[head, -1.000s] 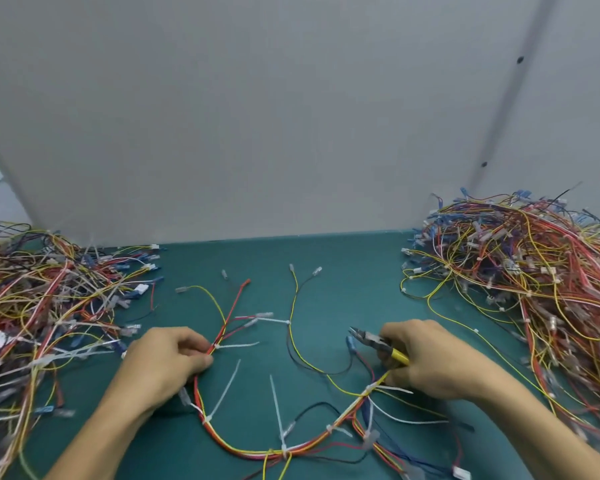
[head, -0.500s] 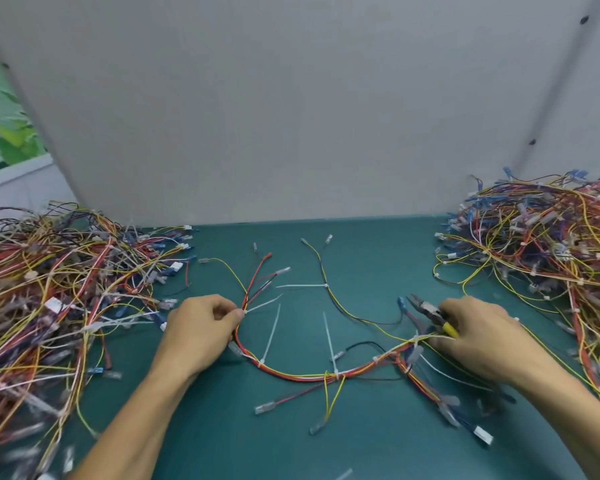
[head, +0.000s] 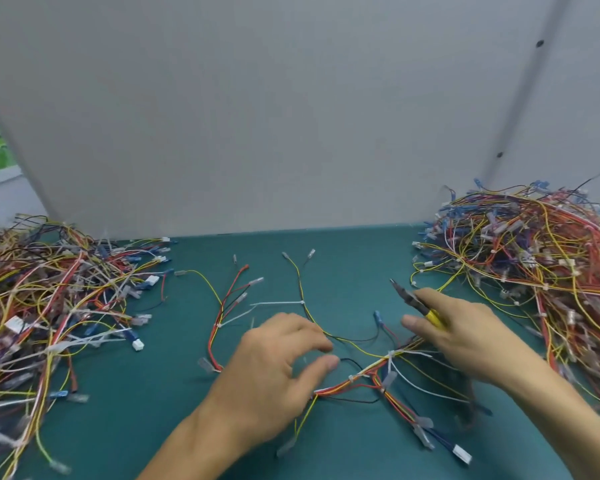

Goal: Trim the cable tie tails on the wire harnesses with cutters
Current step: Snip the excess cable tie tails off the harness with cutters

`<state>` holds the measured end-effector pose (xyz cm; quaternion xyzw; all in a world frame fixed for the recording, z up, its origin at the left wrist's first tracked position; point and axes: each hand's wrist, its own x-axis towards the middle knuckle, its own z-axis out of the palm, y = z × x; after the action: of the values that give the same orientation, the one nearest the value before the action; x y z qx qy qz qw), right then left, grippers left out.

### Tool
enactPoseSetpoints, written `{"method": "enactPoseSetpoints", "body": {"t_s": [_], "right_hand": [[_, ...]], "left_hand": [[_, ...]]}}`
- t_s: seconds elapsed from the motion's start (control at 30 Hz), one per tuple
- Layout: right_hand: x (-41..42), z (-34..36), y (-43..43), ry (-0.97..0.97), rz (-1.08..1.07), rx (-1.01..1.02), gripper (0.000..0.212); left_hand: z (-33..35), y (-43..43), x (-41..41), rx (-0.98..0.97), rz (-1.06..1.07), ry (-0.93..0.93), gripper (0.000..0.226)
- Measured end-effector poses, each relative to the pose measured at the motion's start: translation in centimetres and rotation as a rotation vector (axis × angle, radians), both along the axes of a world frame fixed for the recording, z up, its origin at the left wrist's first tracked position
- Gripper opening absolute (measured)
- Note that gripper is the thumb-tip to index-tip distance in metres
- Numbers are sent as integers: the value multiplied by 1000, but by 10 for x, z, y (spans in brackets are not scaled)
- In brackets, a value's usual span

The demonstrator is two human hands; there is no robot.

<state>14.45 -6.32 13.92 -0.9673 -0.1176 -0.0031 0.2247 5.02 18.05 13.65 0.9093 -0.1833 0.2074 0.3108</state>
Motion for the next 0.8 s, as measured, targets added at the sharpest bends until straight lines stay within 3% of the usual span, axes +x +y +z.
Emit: {"method": "enactPoseSetpoints", "body": {"t_s": [0.17, 0.33, 0.43, 0.57, 0.8], "right_hand": [[3, 2, -5, -44, -47, -163, 29], [5, 8, -15, 166, 10, -72, 51], [5, -4, -22, 123, 10, -90, 37], [7, -9, -32, 0, 56, -174, 19], [0, -2, -42, -129, 137, -349, 27]], "left_hand": [[9, -25, 27, 7, -111, 42, 13], [3, -53, 71, 165, -84, 234, 26], [-14, -69, 77, 207, -57, 356, 40], [-38, -78, 71, 65, 57, 323, 33], [-48, -78, 71, -212, 110, 352, 5]]}}
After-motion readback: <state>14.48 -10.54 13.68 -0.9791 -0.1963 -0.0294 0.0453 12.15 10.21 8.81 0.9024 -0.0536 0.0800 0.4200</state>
